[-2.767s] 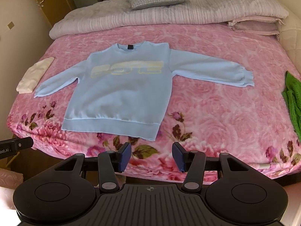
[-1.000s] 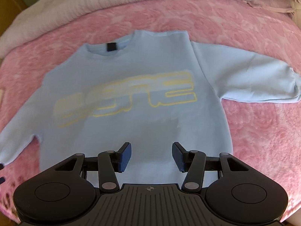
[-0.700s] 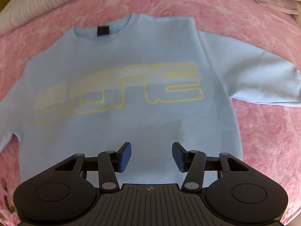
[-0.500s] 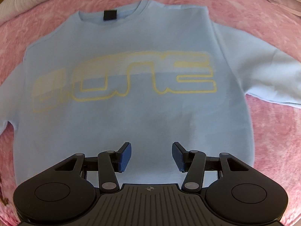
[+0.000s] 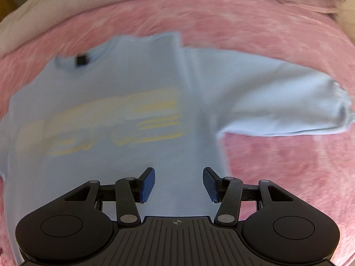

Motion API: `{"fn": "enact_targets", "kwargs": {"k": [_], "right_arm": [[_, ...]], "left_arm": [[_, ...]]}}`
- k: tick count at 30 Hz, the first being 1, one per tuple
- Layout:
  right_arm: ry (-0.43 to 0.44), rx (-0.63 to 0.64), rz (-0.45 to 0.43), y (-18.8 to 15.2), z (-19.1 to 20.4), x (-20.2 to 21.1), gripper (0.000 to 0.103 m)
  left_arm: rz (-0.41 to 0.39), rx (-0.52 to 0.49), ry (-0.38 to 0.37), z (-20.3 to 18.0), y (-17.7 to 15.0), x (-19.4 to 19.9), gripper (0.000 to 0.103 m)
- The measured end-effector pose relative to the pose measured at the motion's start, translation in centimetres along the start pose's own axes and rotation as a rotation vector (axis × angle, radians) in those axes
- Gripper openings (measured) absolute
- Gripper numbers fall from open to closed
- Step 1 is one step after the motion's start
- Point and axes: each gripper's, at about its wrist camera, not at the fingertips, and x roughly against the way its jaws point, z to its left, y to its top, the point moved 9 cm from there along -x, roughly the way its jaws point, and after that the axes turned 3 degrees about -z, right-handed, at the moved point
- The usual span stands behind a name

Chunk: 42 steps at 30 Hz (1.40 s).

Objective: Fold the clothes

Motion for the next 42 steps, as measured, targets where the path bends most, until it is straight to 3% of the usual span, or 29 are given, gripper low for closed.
{"fn": "enact_targets", "kwargs": {"k": [1,3,4,7,10,13,18,22,27,28,30,31,33,36,38,42], "right_arm": [[-0.001,-0.018,-0.014,0.3,-0.8,0.2,0.052],[-0.004,-0.054,-0.038,1.0,-2.2,0.5,0.052],[-0.005,-0.076,-0.048,1.3,-2.8,0.6,0.052],[0.020,-0.141,-0.060,2.1,-4.2,0.6,0.052],[0.075,-0.202,-0.065,2.3,-5.3,0.5,0.052],[0.147,-0.274,-0.057,2.1,-5.4,-0.2,0.052],[0.378,-0.492,-0.028,2.0,-3.3,-2.4,0.052],[0.480,-0.626,-0.012,2.7,-1.7,-4.9,0.052],[0.489,-0.715,-0.008,3.6,-0.1,-8.6,0.052],[0.492,-0.720,-0.022,3.8,0.1,-8.9,0.052],[0.495,-0.662,-0.048,4.3,0.8,-8.9,0.003],[0.495,-0.605,-0.065,4.6,1.2,-8.6,0.005],[0.495,-0.486,-0.185,5.5,1.6,-6.3,0.005],[0.481,-0.396,-0.285,5.9,1.0,-3.4,0.005],[0.456,-0.370,-0.261,5.2,0.4,-3.6,0.005],[0.393,-0.349,-0.139,2.8,-0.1,-6.8,0.005]], "left_arm": [[0.030,-0.012,-0.103,-3.6,-1.1,-0.6,0.008],[0.170,-0.013,-0.281,-9.8,-5.4,-2.0,0.020],[0.247,-0.016,-0.301,-11.2,-7.9,-2.6,0.024],[0.481,-0.027,-0.325,-14.5,-15.6,-4.3,0.025],[0.584,-0.033,-0.232,-12.5,-19.4,-4.0,0.025],[0.603,-0.066,-0.103,-9.1,-20.0,-3.1,0.025],[0.591,-0.098,0.079,-2.4,-18.6,-3.3,0.025],[0.585,-0.093,0.134,0.4,-18.2,-4.4,0.025],[0.576,-0.068,0.142,1.7,-18.1,-4.9,0.025],[0.581,-0.080,0.141,1.7,-18.4,-5.0,0.025],[0.583,-0.110,0.148,1.8,-18.7,-5.3,0.025],[0.580,-0.128,0.156,2.0,-18.8,-5.4,0.025],[0.561,-0.163,0.177,2.4,-18.6,-5.6,0.024],[0.530,-0.186,0.204,3.1,-18.0,-5.9,0.020],[0.517,-0.201,0.219,3.5,-17.8,-5.9,0.011],[0.523,-0.240,0.250,4.5,-18.2,-5.7,0.006]]}}
